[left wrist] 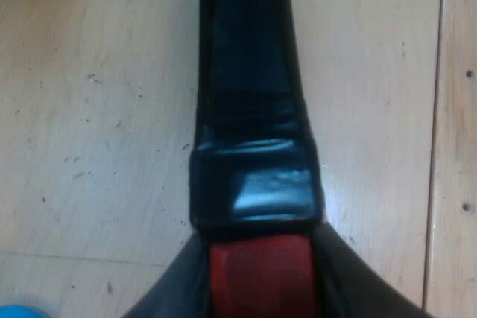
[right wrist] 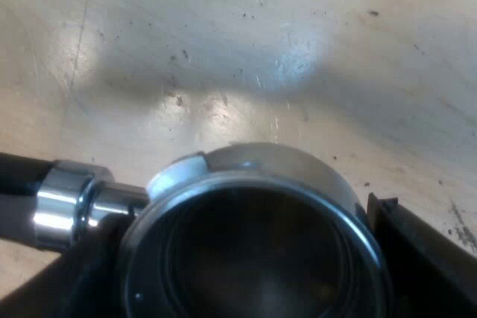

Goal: Put the handle in the coffee machine

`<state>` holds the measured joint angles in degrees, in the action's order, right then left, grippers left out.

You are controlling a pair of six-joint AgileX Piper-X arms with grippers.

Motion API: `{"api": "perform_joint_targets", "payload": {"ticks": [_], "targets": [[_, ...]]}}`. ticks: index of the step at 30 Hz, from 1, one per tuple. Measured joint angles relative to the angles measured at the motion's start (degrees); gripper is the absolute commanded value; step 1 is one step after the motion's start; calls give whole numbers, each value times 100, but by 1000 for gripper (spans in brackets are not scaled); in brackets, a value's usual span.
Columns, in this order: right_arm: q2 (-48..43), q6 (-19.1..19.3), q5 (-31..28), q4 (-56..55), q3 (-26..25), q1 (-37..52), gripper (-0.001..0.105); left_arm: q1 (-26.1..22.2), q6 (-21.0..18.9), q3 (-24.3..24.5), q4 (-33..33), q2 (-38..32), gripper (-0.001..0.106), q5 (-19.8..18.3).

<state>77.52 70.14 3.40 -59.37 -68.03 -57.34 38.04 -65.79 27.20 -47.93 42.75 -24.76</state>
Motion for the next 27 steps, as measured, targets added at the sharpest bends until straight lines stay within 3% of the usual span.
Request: {"api": "perform_joint_targets", "payload": {"ticks": [2, 10, 14, 20, 27], "targets": [[0, 215, 0, 11, 0, 0, 100, 0, 36, 0, 0, 0, 0, -35], [0, 384, -340, 235, -151, 0, 100, -13, 154, -51, -120, 15, 0, -282], [0, 397, -855, 257, -323, 0, 100, -349, 154, -51, -171, 15, 0, -483], [-63, 397, -1535, 255, -426, 0, 100, -817, 154, -51, -237, 15, 0, -483], [-63, 397, -1630, 255, -426, 0, 100, -1321, 168, -51, -251, 15, 0, -501]]}}
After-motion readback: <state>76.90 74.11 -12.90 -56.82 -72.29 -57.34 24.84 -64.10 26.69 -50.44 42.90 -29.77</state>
